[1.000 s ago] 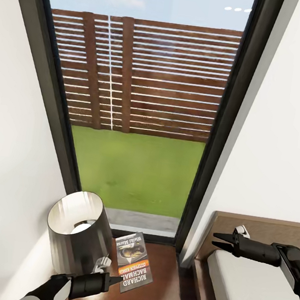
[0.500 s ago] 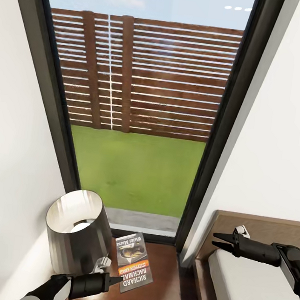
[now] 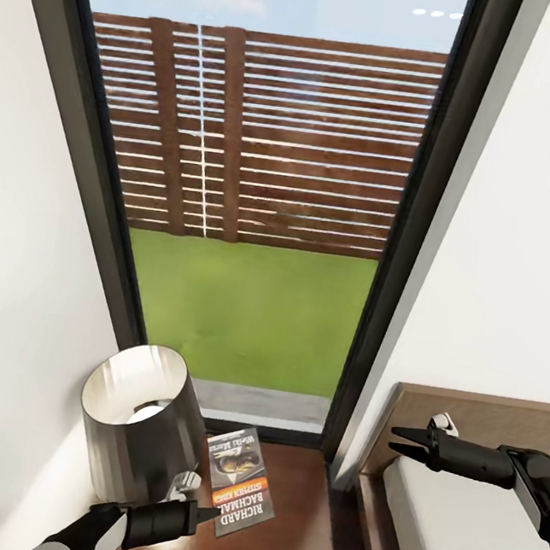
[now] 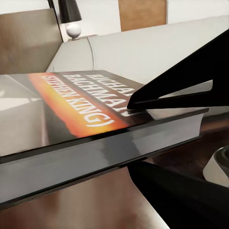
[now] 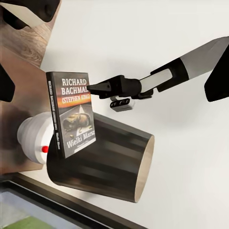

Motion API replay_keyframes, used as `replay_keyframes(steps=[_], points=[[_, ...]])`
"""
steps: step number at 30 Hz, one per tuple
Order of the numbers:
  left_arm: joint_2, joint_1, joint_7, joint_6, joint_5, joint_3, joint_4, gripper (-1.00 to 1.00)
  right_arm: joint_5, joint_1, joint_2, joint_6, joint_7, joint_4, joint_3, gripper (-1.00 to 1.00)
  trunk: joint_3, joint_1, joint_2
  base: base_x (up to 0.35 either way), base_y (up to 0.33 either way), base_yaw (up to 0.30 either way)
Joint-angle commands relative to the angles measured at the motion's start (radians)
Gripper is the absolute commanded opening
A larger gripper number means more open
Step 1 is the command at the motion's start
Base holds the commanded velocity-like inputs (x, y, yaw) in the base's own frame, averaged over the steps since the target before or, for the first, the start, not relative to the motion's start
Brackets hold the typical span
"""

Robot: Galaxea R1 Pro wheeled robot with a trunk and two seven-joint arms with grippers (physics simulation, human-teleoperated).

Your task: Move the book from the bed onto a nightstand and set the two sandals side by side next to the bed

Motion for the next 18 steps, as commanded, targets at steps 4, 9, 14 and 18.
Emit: replay_keyframes(steps=[4,9,14,18], points=[[-0.001,0.000,-0.005,0.009,-0.008,0.009,-0.002,-1.00,-0.002,-0.001,0.000,0.010,0.002,0.000,0.001,1.00,-0.014,0.016,-0.029,0.000,0.000,0.000],[-0.001,0.000,-0.005,0.009,-0.008,0.009,-0.002,-1.00,-0.002,-0.001,0.001,0.010,0.002,0.000,0.001,1.00,-0.030,0.035,-0.064,0.000,0.000,0.000],[-0.001,0.000,-0.005,0.009,-0.008,0.009,-0.002,-1.00,-0.002,-0.001,0.001,0.010,0.002,0.000,0.001,1.00,-0.045,0.054,-0.099,0.000,0.000,0.000],[-0.001,0.000,-0.005,0.008,-0.008,0.009,-0.002,-1.00,-0.002,-0.001,0.002,0.010,0.002,0.000,0.001,1.00,-0.058,0.069,-0.127,0.000,0.000,0.000]])
